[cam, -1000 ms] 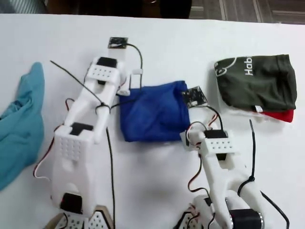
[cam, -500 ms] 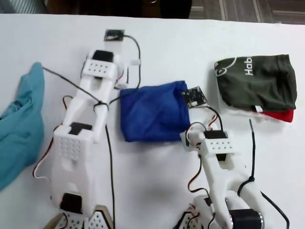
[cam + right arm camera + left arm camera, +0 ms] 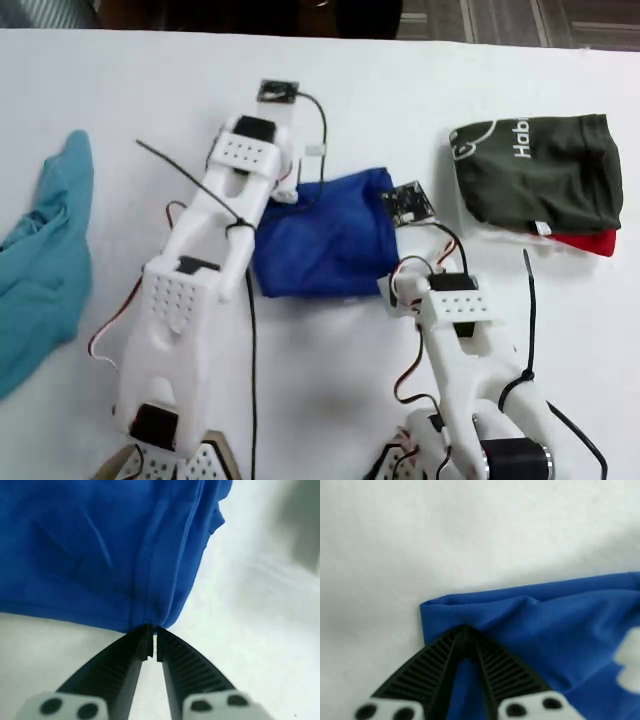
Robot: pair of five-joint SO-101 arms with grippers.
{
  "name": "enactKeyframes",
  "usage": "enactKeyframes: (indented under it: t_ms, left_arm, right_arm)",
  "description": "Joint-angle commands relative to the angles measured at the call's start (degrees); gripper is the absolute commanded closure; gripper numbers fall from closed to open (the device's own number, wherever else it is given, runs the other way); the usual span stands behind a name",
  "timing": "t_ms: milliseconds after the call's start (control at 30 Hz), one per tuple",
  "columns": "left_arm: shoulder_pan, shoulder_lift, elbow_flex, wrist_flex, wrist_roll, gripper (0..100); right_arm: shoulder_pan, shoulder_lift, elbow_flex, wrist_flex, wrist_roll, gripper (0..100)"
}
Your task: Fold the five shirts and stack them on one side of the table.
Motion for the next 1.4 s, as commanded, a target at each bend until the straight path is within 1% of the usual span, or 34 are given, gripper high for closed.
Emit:
enactKeyframes:
  t_ms: [0, 267, 500, 567, 633, 800, 967, 1100, 1200, 1367]
  left_arm:
    - [-2.37, 0.00, -2.24, -1.67, 0.53, 97]
    - [-5.80, -0.09, -2.24, -1.76, 0.44, 97]
    - [-5.80, -0.35, -2.24, -1.23, 0.44, 97]
    - [-5.80, -1.32, -2.24, -0.62, 0.44, 97]
    - [-5.63, -3.43, -2.24, 0.35, 0.44, 97]
    - [-5.45, -11.60, -2.24, 3.96, 0.44, 97]
    - [-5.71, -17.76, -1.80, 8.44, 0.18, 97]
    - [-5.36, -20.31, -2.07, 14.07, -2.20, 97]
    - [-5.54, -22.42, -1.63, 18.11, -2.46, 97]
    - [-7.30, -26.99, -1.45, 22.77, -2.64, 97]
  right_arm:
    - [0.40, -1.71, -0.09, -0.40, 0.00, 97.8]
    - [0.40, -1.71, 1.93, -0.75, 0.00, 97.8]
    - [0.48, -2.42, 0.97, -0.31, 0.00, 97.8]
    - [0.40, -2.42, -1.58, 1.19, 0.00, 97.8]
    - [0.40, -2.42, -5.45, 4.79, 0.00, 97.8]
    - [0.48, -1.80, -17.58, 13.14, -0.18, 97.8]
    - [0.31, -0.92, -28.04, 14.64, -0.44, 97.8]
    - [0.22, 7.43, -36.22, 14.64, -0.53, 97.8]
    - [0.40, 17.27, -43.96, 14.90, -4.40, 97.8]
    - [-0.13, 33.89, -60.92, 19.65, -8.79, 97.8]
